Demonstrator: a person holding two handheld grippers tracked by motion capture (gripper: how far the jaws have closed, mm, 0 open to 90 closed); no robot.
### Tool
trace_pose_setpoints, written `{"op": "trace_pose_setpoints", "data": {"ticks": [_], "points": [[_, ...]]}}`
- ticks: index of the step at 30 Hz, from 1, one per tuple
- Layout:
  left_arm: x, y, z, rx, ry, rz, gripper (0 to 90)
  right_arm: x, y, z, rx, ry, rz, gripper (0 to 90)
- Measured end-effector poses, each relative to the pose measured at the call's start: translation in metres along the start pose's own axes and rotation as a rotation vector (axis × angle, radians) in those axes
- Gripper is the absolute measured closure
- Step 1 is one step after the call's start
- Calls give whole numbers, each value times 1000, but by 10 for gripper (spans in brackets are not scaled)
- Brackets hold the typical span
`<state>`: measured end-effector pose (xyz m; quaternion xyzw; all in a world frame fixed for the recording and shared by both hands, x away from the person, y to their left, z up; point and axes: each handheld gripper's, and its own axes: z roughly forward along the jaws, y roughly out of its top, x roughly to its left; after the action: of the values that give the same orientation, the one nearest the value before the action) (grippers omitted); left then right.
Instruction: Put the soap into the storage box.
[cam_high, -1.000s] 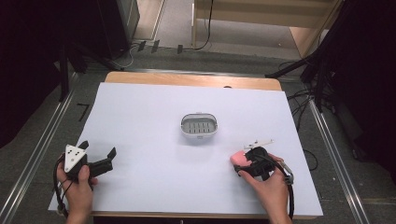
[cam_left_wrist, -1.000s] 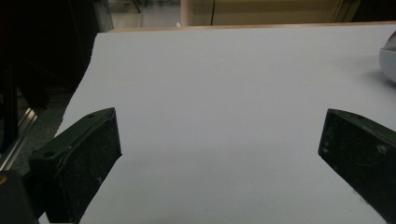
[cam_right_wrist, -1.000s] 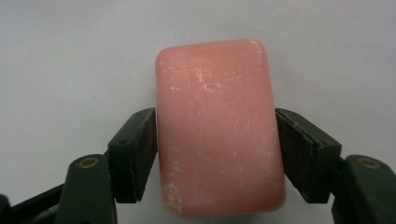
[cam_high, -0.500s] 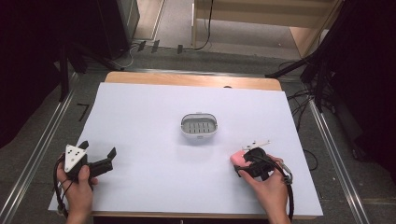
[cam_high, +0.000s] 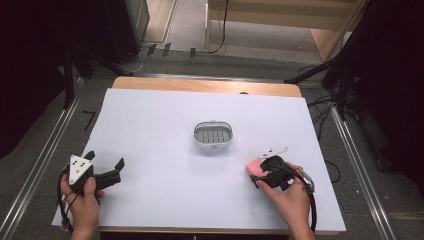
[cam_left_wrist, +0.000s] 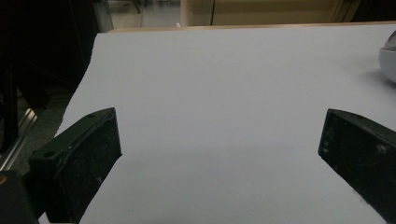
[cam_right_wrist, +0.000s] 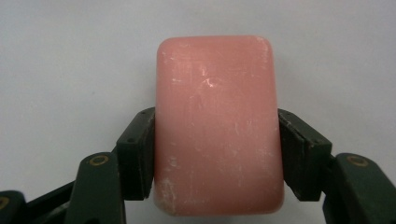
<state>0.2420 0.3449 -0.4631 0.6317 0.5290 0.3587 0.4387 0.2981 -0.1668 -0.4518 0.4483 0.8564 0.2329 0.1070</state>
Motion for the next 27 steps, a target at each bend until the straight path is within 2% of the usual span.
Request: {"op": "trace_pose_setpoints", "data": {"ticks": [13,14,23,27], "points": [[0,0,0,0,-1,-3,0,-7,13,-3,-33,26,-38,385],[0,0,0,0,0,-3,0,-8,15,-4,-36,29,-56,385],[0,0,0,0,0,-3,0,-11,26,-9,-64,43,-92,385],[0,0,0,0,-1,-4,0,-12,32,-10,-71,64,-108,385]]}}
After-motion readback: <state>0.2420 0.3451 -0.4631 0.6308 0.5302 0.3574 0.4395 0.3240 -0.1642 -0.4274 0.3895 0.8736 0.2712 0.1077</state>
